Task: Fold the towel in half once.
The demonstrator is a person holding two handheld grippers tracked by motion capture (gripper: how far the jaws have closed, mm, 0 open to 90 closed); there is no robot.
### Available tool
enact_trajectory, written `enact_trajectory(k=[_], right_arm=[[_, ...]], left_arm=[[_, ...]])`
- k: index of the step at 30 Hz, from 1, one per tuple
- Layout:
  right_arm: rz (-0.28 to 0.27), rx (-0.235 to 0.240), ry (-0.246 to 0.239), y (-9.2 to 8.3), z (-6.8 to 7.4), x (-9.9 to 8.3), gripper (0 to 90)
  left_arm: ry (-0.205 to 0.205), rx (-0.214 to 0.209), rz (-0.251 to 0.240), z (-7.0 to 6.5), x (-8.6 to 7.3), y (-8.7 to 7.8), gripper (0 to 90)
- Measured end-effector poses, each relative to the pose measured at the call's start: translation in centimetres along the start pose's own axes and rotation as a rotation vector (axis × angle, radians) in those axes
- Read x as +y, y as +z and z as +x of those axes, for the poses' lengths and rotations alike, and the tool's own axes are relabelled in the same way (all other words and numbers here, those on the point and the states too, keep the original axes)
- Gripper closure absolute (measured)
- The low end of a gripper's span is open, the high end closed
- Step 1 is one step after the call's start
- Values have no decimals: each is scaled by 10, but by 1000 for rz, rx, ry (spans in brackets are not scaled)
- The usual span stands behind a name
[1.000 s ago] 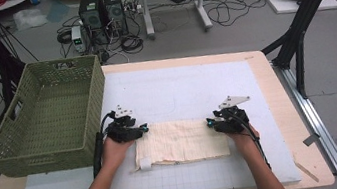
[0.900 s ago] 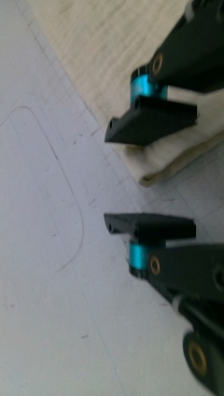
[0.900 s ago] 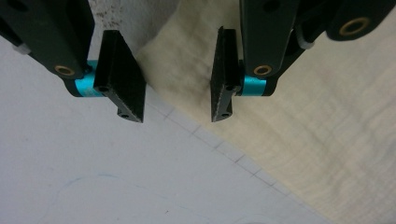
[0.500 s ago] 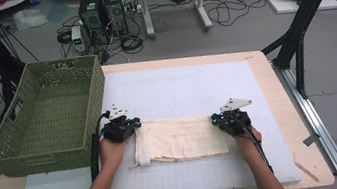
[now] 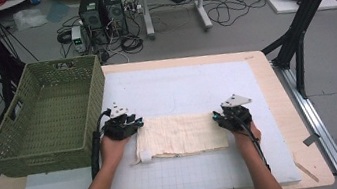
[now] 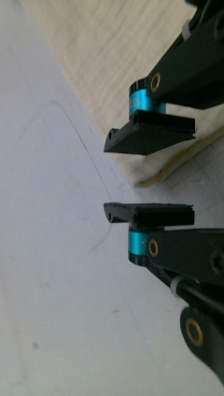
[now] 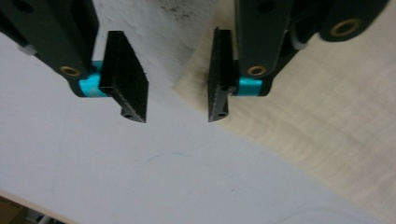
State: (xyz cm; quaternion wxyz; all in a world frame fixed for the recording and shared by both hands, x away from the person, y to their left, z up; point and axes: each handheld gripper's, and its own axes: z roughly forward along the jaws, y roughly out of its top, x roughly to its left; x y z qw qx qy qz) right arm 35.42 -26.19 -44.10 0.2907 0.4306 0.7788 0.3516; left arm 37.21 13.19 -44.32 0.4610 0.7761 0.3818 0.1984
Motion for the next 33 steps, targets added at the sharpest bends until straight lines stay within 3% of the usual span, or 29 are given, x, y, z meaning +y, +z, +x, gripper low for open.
enact_trajectory(k=[1, 2, 5, 7, 10, 12, 13, 16, 19, 22, 25, 27, 33], right_arm=[[-15, 1, 28, -5, -3, -1, 497], [-35, 5, 50, -10, -7, -2, 479], [-65, 25, 85, -22, -13, -5, 401], [-81, 42, 108, -30, -17, -7, 343], [-93, 71, 121, -43, -20, -11, 278], [-94, 95, 127, -51, -21, -15, 224], [-91, 100, 127, -54, -22, -17, 201], [-108, 112, 148, -65, -21, -23, 163], [-148, 153, 153, -73, -17, -29, 145], [-167, 159, 111, -81, -13, -30, 117], [-166, 179, 76, -85, -11, -32, 111], [-160, 194, 81, -84, -12, -33, 111], [-156, 173, 68, -81, -11, -31, 111]], left_arm=[[27, -10, -37, -1, 1, -5, 572], [24, -21, -57, -2, 2, -7, 538], [-19, -59, -114, -4, 4, -17, 475], [-59, -85, -116, -6, 6, -21, 441], [-108, -101, -120, -9, 5, -26, 287], [-120, -115, -113, -12, 7, -29, 205], [-106, -130, -125, -14, 7, -32, 188], [-84, -145, -188, -20, 2, -39, 199], [-84, -167, -199, -22, 1, -42, 197], [-78, -165, -232, -24, -2, -46, 197], [-84, -161, -219, -25, -7, -46, 197], [-86, -163, -214, -25, -10, -47, 197], [-77, -158, -208, -26, -12, -50, 197]])
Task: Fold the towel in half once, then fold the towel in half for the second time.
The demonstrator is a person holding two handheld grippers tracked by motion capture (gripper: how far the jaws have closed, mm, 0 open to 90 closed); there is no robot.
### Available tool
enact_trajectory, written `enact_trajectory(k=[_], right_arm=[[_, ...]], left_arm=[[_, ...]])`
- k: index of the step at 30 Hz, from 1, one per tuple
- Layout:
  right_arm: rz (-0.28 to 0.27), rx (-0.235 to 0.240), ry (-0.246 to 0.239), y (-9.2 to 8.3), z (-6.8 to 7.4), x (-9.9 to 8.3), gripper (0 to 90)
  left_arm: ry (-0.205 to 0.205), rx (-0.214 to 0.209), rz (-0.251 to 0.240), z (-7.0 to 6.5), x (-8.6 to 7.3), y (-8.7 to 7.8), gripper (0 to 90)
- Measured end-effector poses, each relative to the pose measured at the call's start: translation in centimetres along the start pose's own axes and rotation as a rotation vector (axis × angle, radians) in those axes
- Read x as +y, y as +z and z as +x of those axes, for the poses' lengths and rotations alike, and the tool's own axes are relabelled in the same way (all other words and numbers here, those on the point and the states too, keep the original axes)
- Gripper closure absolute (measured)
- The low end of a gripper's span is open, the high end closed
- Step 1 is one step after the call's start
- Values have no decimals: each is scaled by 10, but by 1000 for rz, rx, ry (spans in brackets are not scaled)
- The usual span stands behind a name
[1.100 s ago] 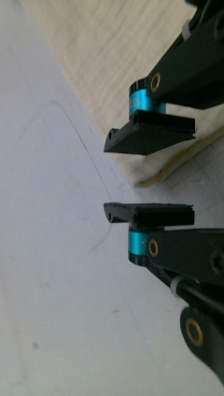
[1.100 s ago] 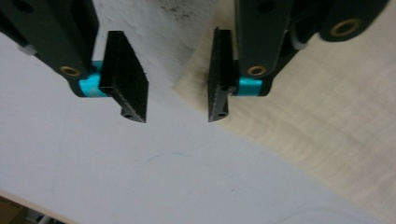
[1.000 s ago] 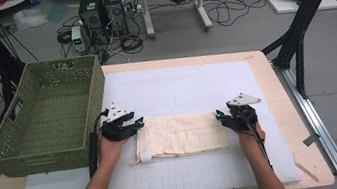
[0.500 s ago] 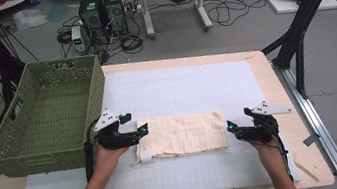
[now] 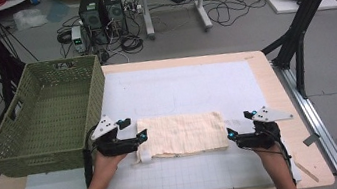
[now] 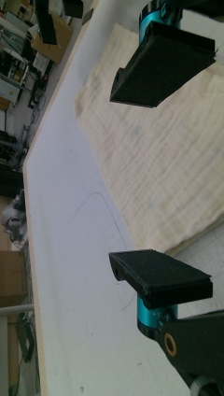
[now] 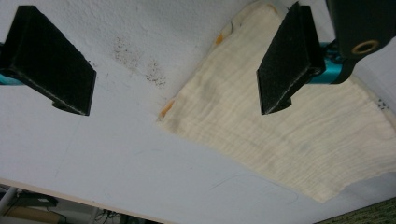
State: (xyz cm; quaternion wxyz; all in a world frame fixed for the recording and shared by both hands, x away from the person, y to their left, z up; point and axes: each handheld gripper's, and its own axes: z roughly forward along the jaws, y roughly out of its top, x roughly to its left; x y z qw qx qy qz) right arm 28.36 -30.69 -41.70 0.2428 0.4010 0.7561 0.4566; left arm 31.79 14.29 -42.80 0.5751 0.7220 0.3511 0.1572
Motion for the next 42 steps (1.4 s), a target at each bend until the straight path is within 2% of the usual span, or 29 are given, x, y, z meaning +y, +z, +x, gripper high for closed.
enact_trajectory(k=[2, 7, 11, 23, 26, 30, 39, 40, 42], right_arm=[[-3, -3, 3, 1, -1, 1, 111], [-9, -10, 21, 7, -1, 3, 111], [9, -12, 1, 10, 2, 2, 111], [-1, -20, 15, 12, -1, 2, 111], [12, -17, 17, 13, -1, 1, 111], [16, -16, 23, 11, -1, -1, 111], [27, -3, 29, 8, 1, -3, 111], [25, -2, 34, 7, 2, -4, 111], [14, -4, 39, 4, 1, -4, 111]], left_arm=[[6, 9, 2, 1, 0, -1, 199], [-14, 16, -8, 6, -1, -5, 200], [-11, 18, -3, 5, -1, -4, 201], [-26, 41, -1, 11, -3, -7, 202], [-35, 42, -5, 13, -2, -6, 202], [-28, 48, -3, 14, -1, -3, 205], [-32, 83, 44, 22, 10, 6, 210], [-27, 104, 52, 22, 13, 8, 213], [-4, 97, 77, 22, 17, 13, 237]])
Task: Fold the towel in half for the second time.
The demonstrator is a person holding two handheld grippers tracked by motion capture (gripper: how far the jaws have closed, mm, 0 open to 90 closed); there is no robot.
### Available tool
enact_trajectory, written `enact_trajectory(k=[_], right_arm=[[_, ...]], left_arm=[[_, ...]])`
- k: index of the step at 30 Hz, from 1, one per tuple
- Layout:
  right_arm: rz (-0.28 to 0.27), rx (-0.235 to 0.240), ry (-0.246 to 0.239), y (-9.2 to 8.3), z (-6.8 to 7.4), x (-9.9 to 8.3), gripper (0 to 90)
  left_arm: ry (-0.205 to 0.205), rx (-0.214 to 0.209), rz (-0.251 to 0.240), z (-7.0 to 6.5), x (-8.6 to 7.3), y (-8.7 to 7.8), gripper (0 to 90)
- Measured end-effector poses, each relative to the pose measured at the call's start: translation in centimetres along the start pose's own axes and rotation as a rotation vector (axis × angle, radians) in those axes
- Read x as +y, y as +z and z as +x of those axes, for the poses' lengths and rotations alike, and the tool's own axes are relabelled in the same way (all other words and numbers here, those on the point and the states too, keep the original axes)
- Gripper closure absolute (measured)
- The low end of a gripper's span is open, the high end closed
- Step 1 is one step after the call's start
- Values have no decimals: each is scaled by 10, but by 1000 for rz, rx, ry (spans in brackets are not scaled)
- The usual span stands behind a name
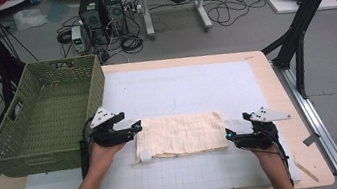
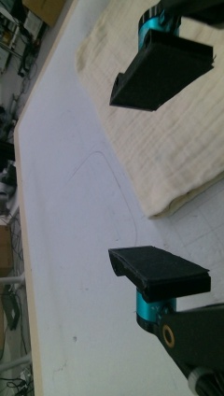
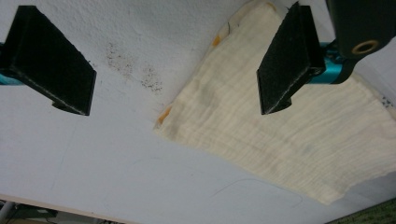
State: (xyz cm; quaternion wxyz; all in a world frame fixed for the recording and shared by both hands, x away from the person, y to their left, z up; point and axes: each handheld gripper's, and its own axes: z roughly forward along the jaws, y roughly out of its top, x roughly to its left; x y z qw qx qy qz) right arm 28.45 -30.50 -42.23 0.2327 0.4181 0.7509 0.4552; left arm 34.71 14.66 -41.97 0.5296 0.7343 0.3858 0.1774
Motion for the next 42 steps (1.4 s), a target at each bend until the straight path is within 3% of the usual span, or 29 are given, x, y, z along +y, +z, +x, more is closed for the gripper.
enact_trajectory(k=[2, 3, 6, 10, 14, 18, 25, 33, 37, 42], right_arm=[[-14, 1, 18, -1, -1, 1, 111], [-17, 2, 21, -1, -1, 1, 111], [-14, 3, 27, 0, -1, 1, 111], [-4, 7, 28, 3, -1, 2, 111], [8, 12, 21, 6, 0, 2, 111], [11, 14, 14, 7, 1, 3, 111], [16, 23, 18, 9, 2, 3, 111], [30, 33, 7, 14, 4, 4, 111], [33, 39, 12, 19, 3, 8, 112], [71, 34, 2, 33, -2, 23, 111]], left_arm=[[39, 15, 10, 0, 4, 7, 277], [39, 34, 13, 2, 4, 10, 307], [9, 65, 24, 8, 2, 19, 321], [4, 59, 92, 14, -2, 32, 373], [-8, 84, 133, 20, -6, 40, 444], [-6, 74, 187, 21, -11, 46, 484], [7, 82, 198, 19, -11, 48, 543], [128, 57, 242, 10, -12, 51, 721], [122, 27, 245, 9, -12, 52, 833], [71, 18, 245, 12, -12, 51, 853]])
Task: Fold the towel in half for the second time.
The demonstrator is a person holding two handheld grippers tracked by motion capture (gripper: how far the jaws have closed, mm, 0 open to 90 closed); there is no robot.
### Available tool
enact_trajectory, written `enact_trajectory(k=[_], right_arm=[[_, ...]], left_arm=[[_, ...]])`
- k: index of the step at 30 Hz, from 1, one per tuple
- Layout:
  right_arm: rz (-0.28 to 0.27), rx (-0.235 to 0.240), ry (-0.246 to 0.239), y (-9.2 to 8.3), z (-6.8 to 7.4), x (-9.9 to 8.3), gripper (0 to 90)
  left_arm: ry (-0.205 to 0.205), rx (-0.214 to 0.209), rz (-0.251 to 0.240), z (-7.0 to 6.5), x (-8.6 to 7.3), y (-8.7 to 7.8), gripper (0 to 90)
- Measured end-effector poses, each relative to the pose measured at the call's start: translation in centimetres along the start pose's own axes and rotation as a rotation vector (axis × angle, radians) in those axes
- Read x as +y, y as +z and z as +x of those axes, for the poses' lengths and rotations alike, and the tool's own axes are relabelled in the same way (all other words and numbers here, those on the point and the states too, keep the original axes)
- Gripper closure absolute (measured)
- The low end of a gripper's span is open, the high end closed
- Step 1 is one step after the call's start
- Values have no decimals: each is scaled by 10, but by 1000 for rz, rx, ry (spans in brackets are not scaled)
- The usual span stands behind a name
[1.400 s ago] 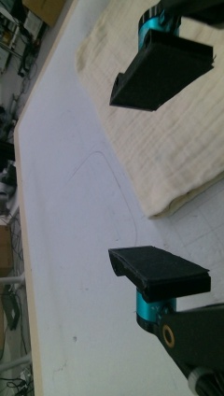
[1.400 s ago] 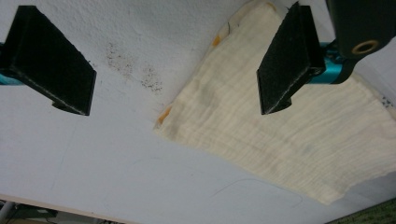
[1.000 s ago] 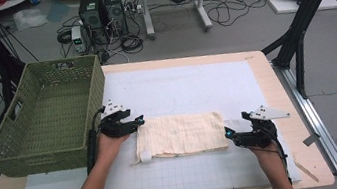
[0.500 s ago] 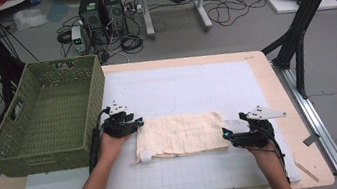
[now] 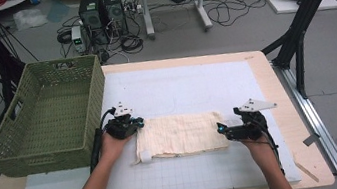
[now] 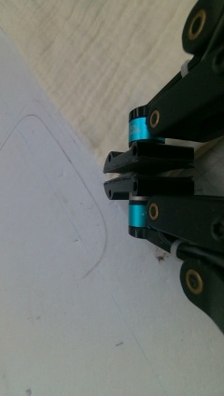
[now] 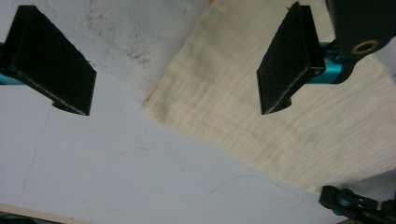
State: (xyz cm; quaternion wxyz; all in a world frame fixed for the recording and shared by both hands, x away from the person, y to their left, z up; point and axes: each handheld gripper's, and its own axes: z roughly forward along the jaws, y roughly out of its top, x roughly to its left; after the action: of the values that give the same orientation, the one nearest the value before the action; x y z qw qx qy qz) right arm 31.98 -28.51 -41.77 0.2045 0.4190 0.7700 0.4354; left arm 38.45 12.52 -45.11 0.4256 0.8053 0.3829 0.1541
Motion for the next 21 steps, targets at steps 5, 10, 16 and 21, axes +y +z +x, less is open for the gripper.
enact_trajectory(k=[5, 10, 16, 21], right_arm=[[54, -12, -6, 21, -13, 18, 115], [165, -1, -30, 47, -30, 24, 312], [208, 60, -42, 65, -35, 20, 622], [229, 128, -81, 69, -35, 18, 825]], left_arm=[[-37, -9, -7, 2, 0, -1, 856], [-77, -22, -25, 6, -1, -2, 856], [-88, -26, -30, 7, -1, -3, 856], [-96, -32, -28, 8, -2, -3, 856]])
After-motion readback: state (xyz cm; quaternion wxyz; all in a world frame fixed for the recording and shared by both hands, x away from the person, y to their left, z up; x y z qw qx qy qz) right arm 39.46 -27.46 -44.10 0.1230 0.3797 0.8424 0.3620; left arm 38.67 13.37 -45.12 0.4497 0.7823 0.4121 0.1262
